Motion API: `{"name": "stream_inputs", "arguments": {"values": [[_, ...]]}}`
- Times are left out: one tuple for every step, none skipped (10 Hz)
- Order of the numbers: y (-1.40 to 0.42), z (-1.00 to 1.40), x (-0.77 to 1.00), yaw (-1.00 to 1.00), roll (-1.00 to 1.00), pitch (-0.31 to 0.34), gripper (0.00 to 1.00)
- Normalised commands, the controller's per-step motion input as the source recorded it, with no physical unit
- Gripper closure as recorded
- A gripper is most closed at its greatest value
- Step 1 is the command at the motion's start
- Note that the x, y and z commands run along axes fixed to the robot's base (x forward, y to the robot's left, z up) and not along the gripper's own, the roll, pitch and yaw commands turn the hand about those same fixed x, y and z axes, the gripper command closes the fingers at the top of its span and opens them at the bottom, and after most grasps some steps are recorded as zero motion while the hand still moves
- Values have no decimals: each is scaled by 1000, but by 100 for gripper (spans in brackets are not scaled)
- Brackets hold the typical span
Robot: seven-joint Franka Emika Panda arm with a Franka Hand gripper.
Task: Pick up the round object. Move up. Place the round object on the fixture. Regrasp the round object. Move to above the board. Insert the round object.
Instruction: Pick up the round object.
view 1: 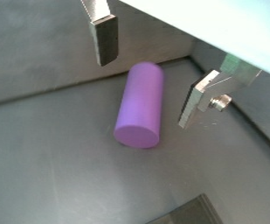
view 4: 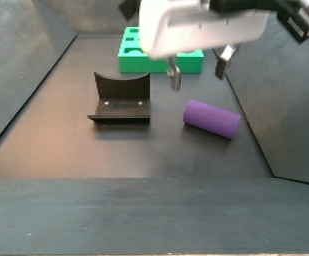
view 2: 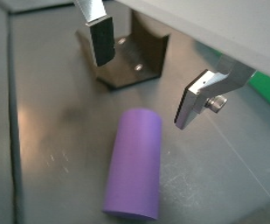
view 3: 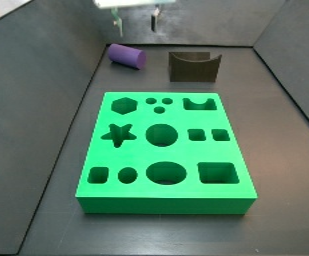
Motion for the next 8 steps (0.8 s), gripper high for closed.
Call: {"name": "stream_inputs", "arguments": {"values": [[0, -820, -46, 1000, 0, -23, 0], [0, -817, -43, 1000, 0, -20, 0], [0, -820, -43, 1000, 0, -20, 0], [0, -837, -63, 1000, 0, -33, 0], [0, -917, -120, 1000, 39, -63, 0], [3, -971, -37, 960, 60, -20, 0], [74, -1000, 0, 903, 41, 0, 0], [0, -1000, 0, 591, 43, 0, 0]]}}
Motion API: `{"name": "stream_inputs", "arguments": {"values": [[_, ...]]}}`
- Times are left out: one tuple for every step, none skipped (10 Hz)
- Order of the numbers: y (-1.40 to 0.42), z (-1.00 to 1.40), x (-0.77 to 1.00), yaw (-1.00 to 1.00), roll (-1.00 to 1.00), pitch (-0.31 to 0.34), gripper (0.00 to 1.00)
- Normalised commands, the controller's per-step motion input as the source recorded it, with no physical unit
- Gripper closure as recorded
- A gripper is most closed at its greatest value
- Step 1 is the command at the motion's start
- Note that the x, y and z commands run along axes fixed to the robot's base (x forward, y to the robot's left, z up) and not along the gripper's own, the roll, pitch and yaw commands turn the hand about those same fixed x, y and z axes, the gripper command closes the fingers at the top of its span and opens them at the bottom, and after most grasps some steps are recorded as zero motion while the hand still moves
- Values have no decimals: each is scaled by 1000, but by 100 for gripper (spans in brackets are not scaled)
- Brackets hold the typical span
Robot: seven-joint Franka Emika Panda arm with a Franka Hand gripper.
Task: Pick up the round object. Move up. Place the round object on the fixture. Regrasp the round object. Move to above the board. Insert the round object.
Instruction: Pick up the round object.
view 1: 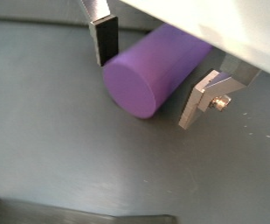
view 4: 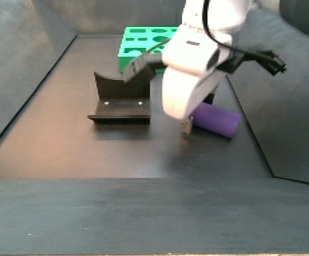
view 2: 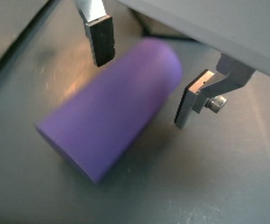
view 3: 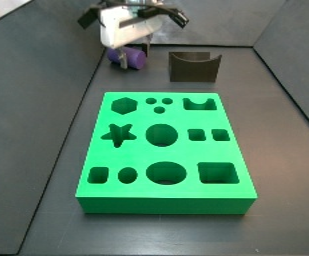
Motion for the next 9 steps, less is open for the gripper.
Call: {"name": "stream_inputs", "arguments": {"values": [[0, 0, 0, 0, 0, -23, 0], [3, 0, -17, 0, 33, 0, 0], [0, 0, 0, 0, 0, 0, 0], [0, 0, 0, 0, 0, 0, 100], [0, 0, 0, 0, 0, 0, 100], [0, 0, 0, 0, 0, 0, 100], [0, 0, 0, 0, 0, 0, 100], [0, 0, 0, 0, 0, 0, 100], [0, 0, 0, 0, 0, 0, 100]]}}
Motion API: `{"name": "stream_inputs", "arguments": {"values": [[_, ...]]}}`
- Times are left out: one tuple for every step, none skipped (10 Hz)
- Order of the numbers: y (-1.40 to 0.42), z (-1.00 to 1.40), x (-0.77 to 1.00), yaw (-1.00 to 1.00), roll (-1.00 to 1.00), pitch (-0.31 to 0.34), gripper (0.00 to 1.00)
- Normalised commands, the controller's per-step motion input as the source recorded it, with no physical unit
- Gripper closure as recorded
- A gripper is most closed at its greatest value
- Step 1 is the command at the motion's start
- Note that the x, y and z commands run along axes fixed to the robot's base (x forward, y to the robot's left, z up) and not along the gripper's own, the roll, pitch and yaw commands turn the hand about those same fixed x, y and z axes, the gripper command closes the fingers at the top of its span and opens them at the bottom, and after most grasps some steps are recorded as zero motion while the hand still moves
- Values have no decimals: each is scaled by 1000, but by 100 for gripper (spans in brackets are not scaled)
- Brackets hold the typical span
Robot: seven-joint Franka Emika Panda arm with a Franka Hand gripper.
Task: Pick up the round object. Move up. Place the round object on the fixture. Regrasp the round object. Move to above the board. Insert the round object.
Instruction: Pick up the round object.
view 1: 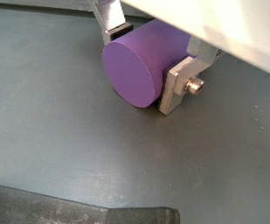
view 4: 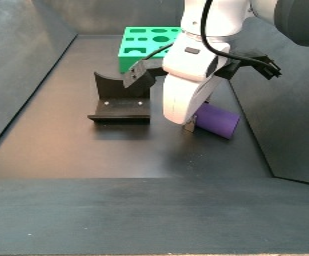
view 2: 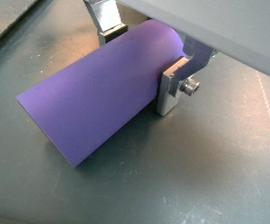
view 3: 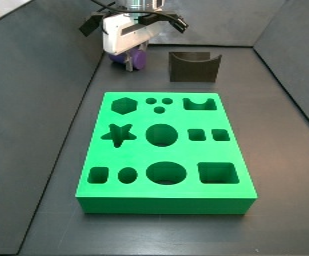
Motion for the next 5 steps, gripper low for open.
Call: {"name": "stream_inputs", "arguments": {"values": [[0, 0, 0, 0, 0, 0, 100], [0, 0, 0, 0, 0, 0, 100], [0, 0, 0, 0, 0, 0, 100], [0, 0, 0, 0, 0, 0, 100], [0, 0, 0, 0, 0, 0, 100]]}}
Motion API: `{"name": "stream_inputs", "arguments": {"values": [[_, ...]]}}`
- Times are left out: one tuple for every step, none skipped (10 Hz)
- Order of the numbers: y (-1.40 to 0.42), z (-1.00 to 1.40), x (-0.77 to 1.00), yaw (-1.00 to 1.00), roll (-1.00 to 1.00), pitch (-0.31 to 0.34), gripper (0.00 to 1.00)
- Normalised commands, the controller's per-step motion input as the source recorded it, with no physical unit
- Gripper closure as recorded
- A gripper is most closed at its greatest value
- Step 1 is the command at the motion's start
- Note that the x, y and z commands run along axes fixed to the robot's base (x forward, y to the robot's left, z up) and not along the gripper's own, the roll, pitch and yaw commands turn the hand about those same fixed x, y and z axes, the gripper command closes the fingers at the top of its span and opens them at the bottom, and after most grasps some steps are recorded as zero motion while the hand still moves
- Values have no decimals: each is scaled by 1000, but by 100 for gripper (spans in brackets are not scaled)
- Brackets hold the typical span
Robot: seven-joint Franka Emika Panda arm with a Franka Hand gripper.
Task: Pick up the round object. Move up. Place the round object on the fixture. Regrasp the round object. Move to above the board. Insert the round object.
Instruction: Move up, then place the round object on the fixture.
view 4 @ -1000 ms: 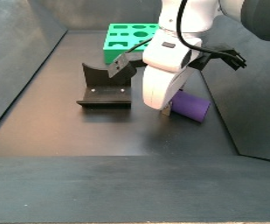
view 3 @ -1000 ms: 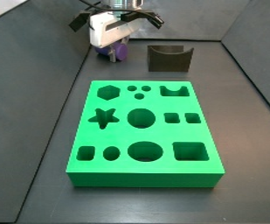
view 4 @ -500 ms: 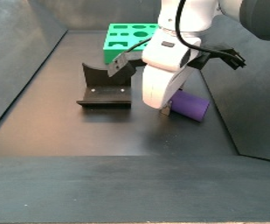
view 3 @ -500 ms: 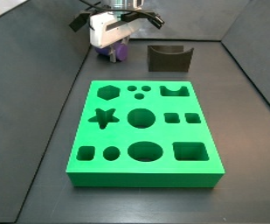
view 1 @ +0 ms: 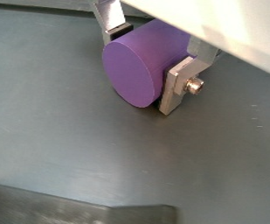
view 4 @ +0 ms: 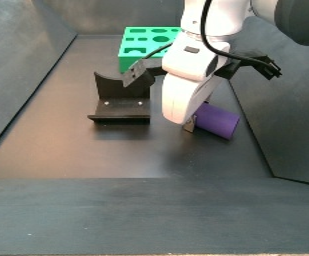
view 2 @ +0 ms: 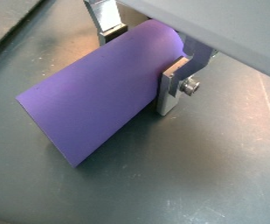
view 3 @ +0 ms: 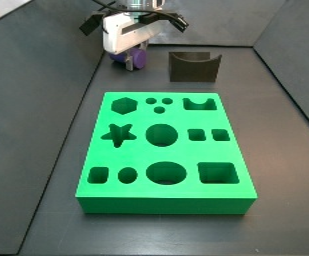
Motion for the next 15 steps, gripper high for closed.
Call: {"name": "stream_inputs", "arguments": {"values": [[0, 833, 0, 0, 0, 0, 100], [94, 790, 6, -48, 14, -3, 100], [62, 645, -4, -55, 5, 10, 100], [40, 507, -16, -48, 0, 11, 100], [29, 357, -23, -40, -4, 10, 100], [22, 200, -24, -35, -8, 14, 100], [0, 1000, 0, 0, 0, 0, 100], [-2, 1000, -1, 3, -3, 9, 100], [-6, 1000, -13, 4, -9, 25, 100], [-6, 1000, -14, 4, -10, 21, 100], [-8, 1000, -18, 5, -14, 20, 100], [-9, 1000, -19, 6, -16, 19, 100], [-10, 1000, -22, 7, -22, 23, 100], [-11, 1000, -23, 8, -24, 25, 100], [-10, 815, -15, 8, -29, 29, 100]]}}
